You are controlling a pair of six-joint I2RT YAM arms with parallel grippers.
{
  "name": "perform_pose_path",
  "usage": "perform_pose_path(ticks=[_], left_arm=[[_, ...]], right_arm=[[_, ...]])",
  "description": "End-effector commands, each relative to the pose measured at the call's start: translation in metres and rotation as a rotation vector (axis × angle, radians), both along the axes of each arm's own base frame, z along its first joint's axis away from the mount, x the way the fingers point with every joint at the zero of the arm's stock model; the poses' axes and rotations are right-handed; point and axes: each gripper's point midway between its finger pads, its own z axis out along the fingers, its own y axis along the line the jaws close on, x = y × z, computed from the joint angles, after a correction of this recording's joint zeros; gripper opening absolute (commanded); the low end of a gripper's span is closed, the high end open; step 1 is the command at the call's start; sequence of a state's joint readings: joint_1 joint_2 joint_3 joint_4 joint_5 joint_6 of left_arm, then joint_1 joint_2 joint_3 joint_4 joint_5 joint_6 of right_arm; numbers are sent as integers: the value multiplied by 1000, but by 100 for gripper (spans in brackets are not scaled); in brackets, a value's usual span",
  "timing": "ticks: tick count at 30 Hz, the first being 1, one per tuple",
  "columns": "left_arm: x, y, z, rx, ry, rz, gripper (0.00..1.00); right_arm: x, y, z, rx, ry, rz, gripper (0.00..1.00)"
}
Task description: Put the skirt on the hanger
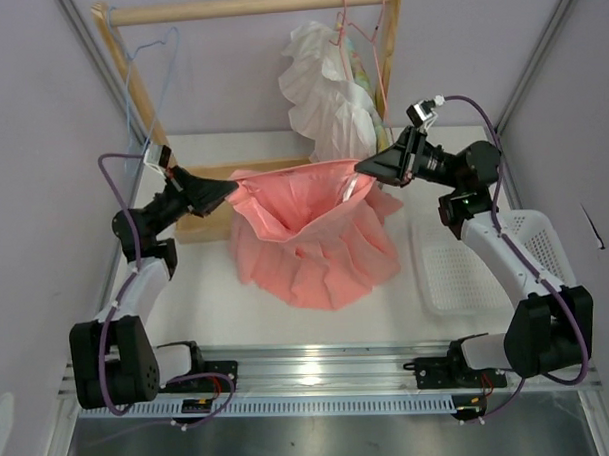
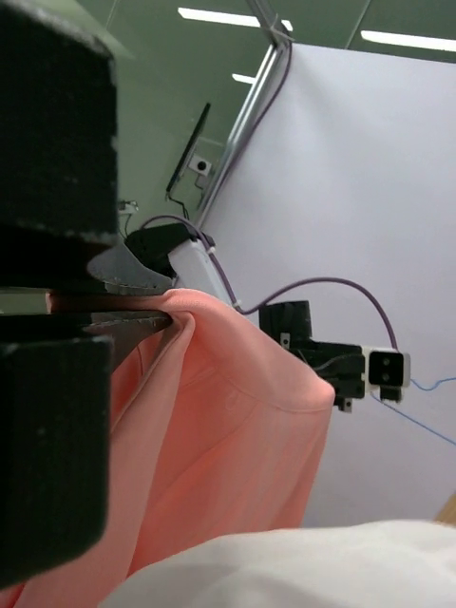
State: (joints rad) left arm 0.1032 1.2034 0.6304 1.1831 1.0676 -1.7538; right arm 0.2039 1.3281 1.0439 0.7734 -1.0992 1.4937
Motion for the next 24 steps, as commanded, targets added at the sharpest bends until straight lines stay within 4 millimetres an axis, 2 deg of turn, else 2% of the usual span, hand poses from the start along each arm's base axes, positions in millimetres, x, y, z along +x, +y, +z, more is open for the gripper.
perform_pose_path(ticks=[1,3,4,5,6,7,8,11,12,13,14,15,16,17,19,20,22,24], left_arm=[[2,13,51,38,-278,119,0],[7,14,45,76,-225,125,0],[8,13,40,97,-209,131,0],[11,14,27,139,-213,152,0],[14,14,8,153,-128,154,0],[10,14,5,182,-157,166,0],[7,14,-11,187,-118,161,0],[-1,12,-59,236,-30,153,0],[2,15,-73,263,5,183,0],[-3,16,-107,299,161,188,0],[-3,18,-128,389,143,213,0],[-2,22,-141,421,184,243,0],[-11,21,-173,447,271,229,0],[-14,21,-189,464,323,228,0],[-19,29,-232,535,452,266,0],[-27,31,-255,561,551,261,0],[-28,39,-276,604,615,313,0],[-29,41,-289,637,642,343,0]], right_arm=[[25,6,6,-12,-80,-99,0],[33,8,-10,-20,-30,-108,0],[33,8,-29,-29,14,-109,0],[33,7,-38,-25,30,-119,0],[28,5,-43,-15,38,-121,0],[22,4,-45,10,32,-115,0],[19,3,-69,4,88,-122,0],[12,1,-104,-30,146,-151,0],[5,0,-123,-52,177,-160,0],[3,0,-137,-78,179,-174,0],[-3,-1,-157,-99,215,-178,0],[-9,2,-167,-112,225,-167,0],[-13,3,-178,-122,238,-165,0],[-16,3,-186,-126,240,-165,0],[-24,4,-218,-157,302,-158,0],[-25,4,-224,-162,295,-156,0],[-32,6,-249,-194,335,-153,0],[-34,8,-270,-247,344,-158,0]])
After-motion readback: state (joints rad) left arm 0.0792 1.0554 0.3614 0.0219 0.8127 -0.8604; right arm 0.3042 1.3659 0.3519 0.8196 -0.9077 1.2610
